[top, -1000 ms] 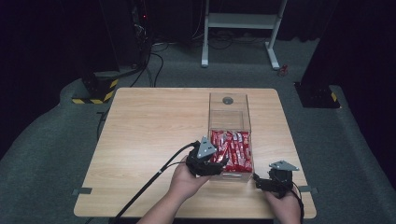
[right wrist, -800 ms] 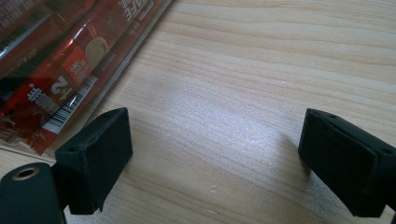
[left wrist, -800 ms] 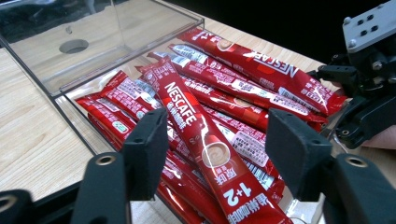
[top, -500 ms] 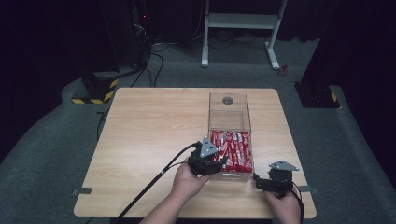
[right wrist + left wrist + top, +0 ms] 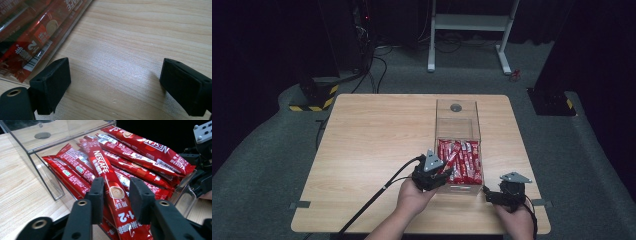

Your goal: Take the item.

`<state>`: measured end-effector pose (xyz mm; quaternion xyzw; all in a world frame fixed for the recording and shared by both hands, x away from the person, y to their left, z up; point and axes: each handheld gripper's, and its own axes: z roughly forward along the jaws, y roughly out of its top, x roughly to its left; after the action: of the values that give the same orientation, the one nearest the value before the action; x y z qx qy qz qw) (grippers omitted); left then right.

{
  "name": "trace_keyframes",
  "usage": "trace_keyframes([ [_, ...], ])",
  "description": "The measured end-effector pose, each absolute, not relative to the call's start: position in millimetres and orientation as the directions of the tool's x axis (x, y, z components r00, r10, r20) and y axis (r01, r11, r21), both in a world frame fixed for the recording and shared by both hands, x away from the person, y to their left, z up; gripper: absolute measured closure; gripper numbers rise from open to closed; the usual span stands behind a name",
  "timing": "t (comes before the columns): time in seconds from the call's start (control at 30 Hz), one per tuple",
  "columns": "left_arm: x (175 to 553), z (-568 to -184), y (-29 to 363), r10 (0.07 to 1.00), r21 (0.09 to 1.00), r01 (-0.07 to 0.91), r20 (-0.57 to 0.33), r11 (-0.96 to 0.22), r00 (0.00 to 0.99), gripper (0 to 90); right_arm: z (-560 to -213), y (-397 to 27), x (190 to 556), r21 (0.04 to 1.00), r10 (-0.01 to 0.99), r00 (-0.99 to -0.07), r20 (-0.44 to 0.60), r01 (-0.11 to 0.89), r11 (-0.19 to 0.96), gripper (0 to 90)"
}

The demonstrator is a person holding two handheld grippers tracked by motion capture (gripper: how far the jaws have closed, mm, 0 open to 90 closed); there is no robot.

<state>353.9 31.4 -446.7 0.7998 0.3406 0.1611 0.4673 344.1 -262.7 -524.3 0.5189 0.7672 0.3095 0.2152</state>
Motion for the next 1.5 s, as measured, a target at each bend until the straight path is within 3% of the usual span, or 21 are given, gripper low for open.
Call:
trace_keyframes([
  [0.3,352.6,-443.4,37.4,0.708,0.871,0.386,-0.065,-0.303,0.703,84.1,-524.3,-262.7,344.1,0.698,0.929,-0.369,-0.010,0.663,0.270,9.8],
  [1.5,345.3,-424.6,76.8,0.713,0.918,0.340,-0.099,-0.203,0.694,85.0,-524.3,-262.3,344.2,0.698,0.930,-0.367,-0.009,0.664,0.269,9.8],
])
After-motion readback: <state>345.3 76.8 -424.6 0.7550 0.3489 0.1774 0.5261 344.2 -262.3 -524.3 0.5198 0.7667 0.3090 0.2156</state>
